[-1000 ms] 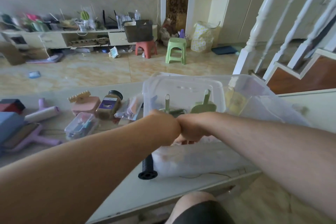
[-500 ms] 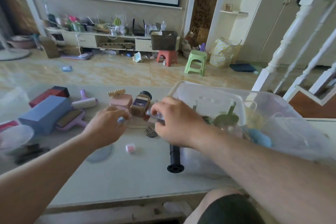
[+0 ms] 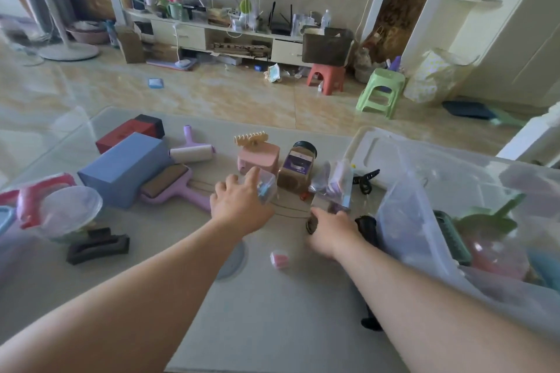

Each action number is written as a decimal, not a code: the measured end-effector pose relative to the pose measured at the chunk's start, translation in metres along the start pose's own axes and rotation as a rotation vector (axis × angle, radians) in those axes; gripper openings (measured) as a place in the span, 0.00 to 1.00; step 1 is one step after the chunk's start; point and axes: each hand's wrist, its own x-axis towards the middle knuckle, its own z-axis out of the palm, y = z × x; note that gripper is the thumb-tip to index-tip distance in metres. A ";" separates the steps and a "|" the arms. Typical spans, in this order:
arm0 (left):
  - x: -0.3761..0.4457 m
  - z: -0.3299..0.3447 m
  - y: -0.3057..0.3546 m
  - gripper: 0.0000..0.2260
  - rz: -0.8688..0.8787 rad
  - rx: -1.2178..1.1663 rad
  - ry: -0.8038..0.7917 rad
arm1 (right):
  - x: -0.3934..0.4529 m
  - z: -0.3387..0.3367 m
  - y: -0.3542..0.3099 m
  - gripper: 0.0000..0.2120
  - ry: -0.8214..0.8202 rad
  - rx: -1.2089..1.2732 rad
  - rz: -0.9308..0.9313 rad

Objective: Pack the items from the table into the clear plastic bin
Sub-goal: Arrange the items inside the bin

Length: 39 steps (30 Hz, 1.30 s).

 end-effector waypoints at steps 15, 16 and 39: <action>-0.045 -0.029 -0.003 0.36 0.200 0.114 0.083 | -0.044 -0.019 -0.033 0.22 0.261 0.115 -0.287; -0.052 -0.042 0.003 0.36 0.206 0.097 0.113 | -0.059 -0.034 -0.037 0.23 0.270 0.160 -0.326; -0.083 0.006 0.350 0.42 0.490 0.311 -0.250 | -0.100 -0.147 0.265 0.13 0.223 0.160 -0.011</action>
